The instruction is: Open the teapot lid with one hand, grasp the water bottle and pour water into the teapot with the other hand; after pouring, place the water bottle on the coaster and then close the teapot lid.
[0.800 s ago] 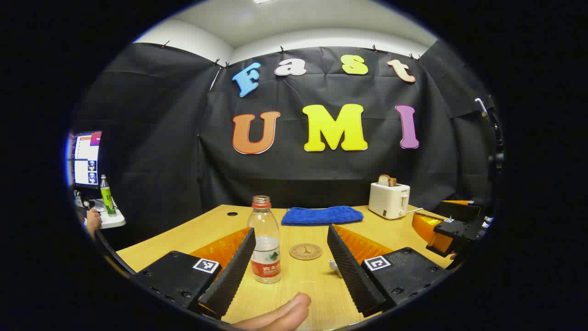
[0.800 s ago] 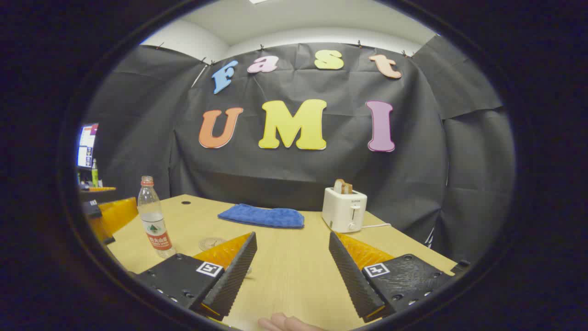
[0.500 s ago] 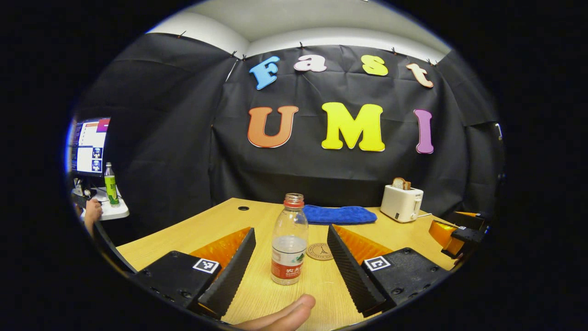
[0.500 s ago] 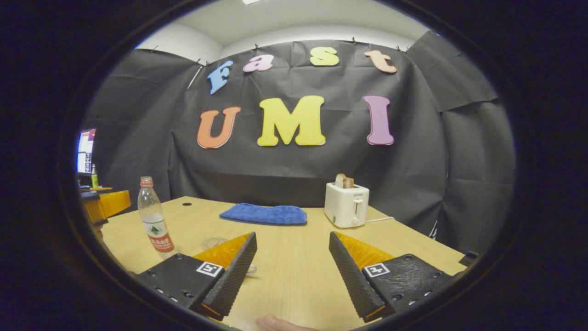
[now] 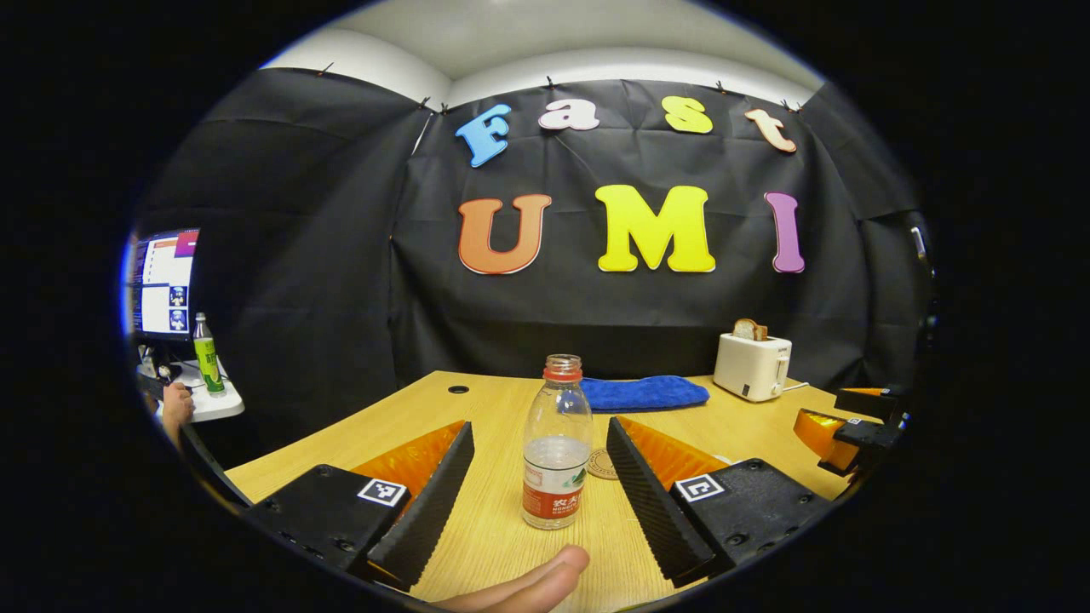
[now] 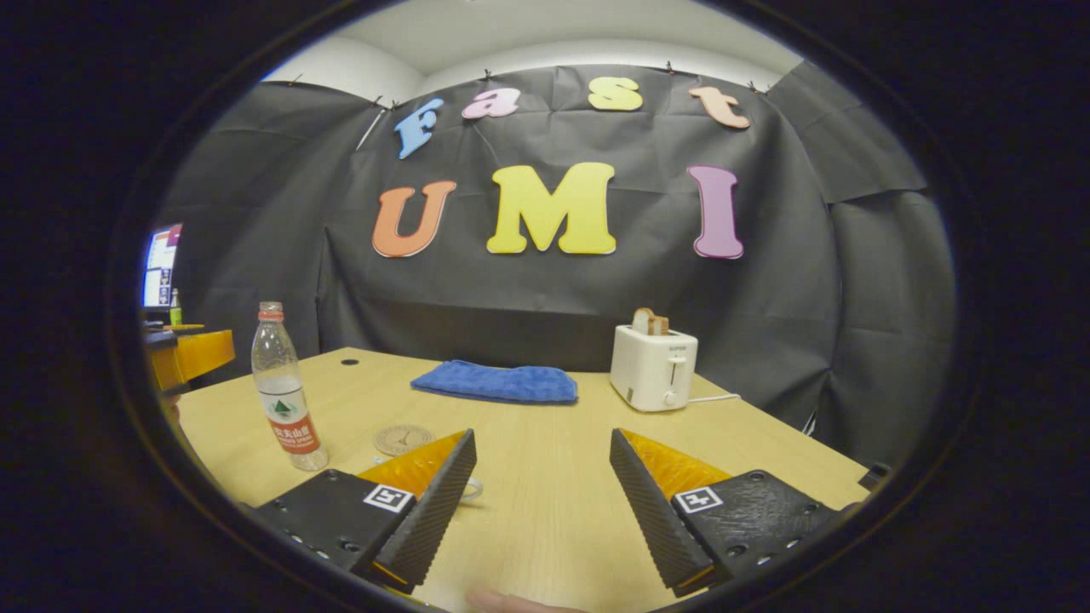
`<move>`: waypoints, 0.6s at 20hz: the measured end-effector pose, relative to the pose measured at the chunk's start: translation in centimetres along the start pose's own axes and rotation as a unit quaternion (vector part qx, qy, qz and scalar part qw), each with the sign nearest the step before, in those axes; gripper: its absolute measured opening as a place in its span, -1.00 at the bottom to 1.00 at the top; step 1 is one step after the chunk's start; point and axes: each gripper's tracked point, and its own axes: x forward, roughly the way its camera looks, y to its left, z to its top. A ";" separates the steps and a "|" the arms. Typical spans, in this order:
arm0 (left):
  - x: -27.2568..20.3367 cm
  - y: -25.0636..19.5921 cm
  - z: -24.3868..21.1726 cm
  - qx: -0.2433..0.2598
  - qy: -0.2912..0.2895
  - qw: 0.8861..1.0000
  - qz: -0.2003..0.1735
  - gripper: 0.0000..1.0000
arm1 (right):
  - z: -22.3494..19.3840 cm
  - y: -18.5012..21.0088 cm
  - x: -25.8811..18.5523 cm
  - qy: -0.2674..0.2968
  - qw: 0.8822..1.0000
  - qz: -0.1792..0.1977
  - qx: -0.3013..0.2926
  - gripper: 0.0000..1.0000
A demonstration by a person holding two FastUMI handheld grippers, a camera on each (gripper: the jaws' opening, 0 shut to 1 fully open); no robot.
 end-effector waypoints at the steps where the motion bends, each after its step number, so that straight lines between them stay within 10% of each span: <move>1: -0.1 -0.1 0.1 0.004 -0.002 1.000 -0.003 0.96 | -0.1 0.6 0.2 -0.001 1.000 0.003 0.000 0.94; 12: 0.5 1.2 -0.8 -0.004 0.007 1.000 0.011 0.97 | -4.0 7.8 4.8 0.035 0.999 0.036 -0.021 0.91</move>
